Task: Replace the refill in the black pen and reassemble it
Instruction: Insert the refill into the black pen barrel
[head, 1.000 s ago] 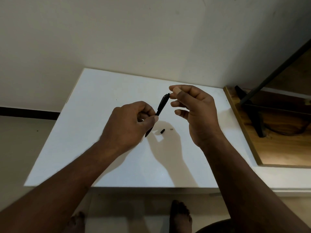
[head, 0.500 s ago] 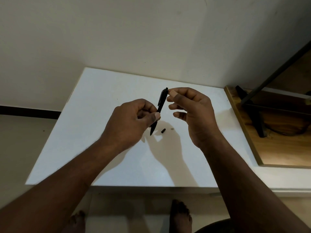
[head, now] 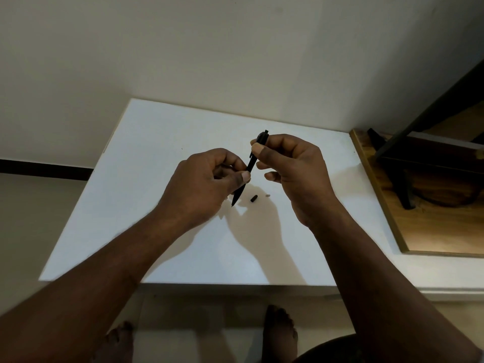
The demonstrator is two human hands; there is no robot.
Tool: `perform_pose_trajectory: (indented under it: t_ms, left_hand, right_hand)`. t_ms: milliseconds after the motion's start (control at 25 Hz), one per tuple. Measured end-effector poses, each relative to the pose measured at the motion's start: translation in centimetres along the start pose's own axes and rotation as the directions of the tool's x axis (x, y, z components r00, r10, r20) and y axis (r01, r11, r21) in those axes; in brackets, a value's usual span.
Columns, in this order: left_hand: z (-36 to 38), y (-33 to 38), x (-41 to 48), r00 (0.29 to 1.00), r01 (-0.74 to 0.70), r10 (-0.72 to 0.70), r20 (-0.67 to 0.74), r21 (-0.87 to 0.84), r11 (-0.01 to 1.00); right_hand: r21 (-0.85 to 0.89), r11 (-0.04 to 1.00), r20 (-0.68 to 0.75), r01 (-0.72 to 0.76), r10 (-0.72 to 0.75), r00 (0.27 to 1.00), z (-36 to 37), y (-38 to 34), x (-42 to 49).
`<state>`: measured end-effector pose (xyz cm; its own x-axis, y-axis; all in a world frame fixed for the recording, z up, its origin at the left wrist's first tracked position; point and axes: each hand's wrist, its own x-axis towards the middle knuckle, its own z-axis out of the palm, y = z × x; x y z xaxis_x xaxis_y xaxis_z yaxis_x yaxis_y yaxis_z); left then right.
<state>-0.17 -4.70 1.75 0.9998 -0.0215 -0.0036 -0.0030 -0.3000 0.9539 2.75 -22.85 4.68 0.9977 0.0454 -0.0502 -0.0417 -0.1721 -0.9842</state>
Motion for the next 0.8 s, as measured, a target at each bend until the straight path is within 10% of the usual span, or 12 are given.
perform_pose_trajectory:
  t_ms: [800]
  left_hand:
    - [0.06,-0.13,0.14,0.999,0.049,-0.049,0.003,-0.026,0.998]
  right_hand:
    - [0.034,0.999,-0.016,0.011,-0.011,1.000,0.17,-0.08,-0.08]
